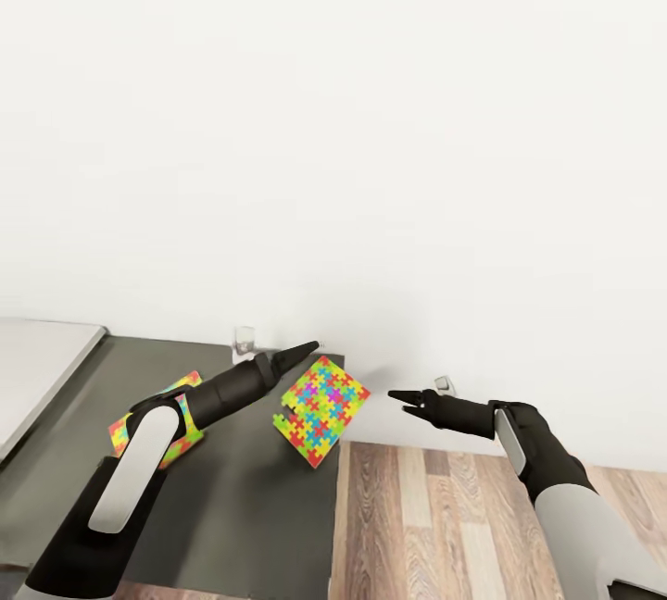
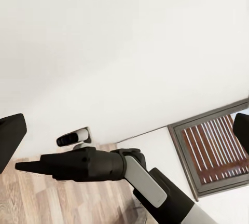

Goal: Put all the toys in the child's room - the three board games (two on the bed and one on the table), the two jigsaw puzzles on the table, and the tennis ball on the table - inside the toy box on the table in the child's room.

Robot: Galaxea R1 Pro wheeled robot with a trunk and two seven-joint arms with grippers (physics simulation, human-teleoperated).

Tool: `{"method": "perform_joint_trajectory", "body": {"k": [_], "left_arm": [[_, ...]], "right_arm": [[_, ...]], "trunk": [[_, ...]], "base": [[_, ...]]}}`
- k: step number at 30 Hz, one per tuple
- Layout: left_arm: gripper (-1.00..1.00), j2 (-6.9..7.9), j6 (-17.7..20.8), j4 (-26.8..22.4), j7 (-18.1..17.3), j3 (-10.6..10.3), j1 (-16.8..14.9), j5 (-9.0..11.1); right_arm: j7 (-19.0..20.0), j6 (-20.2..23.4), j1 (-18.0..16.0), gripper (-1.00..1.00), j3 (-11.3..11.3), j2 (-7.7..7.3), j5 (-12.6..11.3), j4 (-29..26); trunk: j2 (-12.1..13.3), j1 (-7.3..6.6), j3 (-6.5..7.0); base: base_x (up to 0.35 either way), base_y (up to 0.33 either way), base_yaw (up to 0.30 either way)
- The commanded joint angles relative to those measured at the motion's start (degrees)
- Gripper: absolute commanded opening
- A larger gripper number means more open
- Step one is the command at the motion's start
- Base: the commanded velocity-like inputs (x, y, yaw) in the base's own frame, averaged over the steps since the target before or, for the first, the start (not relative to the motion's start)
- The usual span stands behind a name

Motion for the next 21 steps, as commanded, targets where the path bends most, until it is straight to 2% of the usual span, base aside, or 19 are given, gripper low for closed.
{"method": "perform_joint_trajectory", "body": {"k": [1, 10, 21], "left_arm": [[1.00, 0.02, 0.2, 0.0, -0.1, 0.0, -0.1, 0.0], [1.00, -0.02, 0.2, 0.0, 0.0, -0.3, -0.1, 0.0], [1.00, -0.28, 0.2, 0.0, 0.1, -0.4, -0.1, -0.1]], "right_arm": [[0.0, 0.4, 0.0, 1.00, -0.2, -0.05, -0.3, 0.0], [0.0, 0.5, -0.1, 1.00, -1.0, -0.42, -0.4, 0.0], [0.0, 0.6, -0.1, 1.00, -2.5, -1.14, -0.5, 0.0]], "trunk": [[0.0, 0.00, -0.04], [0.0, 0.00, -0.04], [0.0, 0.00, -0.04]], "base": [[0.000, 0.000, 0.268], [0.000, 0.000, 0.256], [0.000, 0.000, 0.095]]}}
